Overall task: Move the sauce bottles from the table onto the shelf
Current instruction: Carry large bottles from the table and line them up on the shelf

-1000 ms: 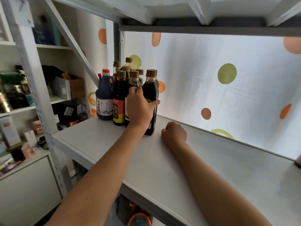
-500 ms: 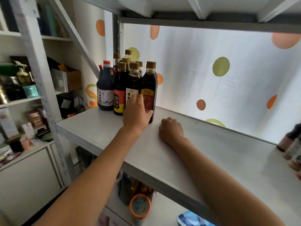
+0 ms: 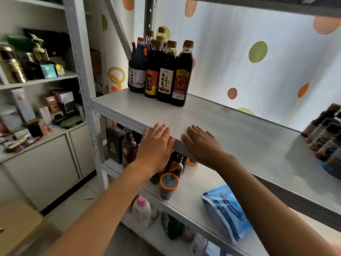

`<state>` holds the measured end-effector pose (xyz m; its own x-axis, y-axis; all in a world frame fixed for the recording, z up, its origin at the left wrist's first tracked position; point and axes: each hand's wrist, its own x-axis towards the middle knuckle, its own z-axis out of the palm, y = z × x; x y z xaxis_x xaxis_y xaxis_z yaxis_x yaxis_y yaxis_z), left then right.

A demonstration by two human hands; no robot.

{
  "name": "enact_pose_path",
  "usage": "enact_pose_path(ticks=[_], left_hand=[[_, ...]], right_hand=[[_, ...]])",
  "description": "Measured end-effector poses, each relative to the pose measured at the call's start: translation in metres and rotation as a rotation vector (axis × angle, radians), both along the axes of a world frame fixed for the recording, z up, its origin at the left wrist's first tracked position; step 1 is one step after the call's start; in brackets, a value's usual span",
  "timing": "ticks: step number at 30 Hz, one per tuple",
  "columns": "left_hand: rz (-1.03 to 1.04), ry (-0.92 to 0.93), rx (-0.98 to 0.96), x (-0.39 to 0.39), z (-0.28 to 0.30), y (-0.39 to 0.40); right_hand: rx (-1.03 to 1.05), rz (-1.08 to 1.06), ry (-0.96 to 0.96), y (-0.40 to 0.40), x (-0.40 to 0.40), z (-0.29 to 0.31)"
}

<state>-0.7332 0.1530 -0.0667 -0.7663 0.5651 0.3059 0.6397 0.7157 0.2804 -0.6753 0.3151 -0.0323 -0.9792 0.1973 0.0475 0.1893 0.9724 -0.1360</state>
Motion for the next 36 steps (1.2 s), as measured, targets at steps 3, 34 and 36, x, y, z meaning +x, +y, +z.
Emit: enact_pose_path(ticks=[3, 34, 36], left_hand=[[-0.015, -0.023, -0.022, 0.034, 0.000, -0.012], [1.150, -0.127, 0.070, 0.561, -0.129, -0.182], [1.250, -0.132, 0.099, 0.603, -0.134, -0.203]], right_hand=[[0.095, 0.050, 0.032, -0.016, 0.039, -0.008], [-0.410, 1.151, 0.045, -0.234, 0.414, -0.189], [-0.417, 1.245, 0.024, -0.267, 0.449, -0.190]])
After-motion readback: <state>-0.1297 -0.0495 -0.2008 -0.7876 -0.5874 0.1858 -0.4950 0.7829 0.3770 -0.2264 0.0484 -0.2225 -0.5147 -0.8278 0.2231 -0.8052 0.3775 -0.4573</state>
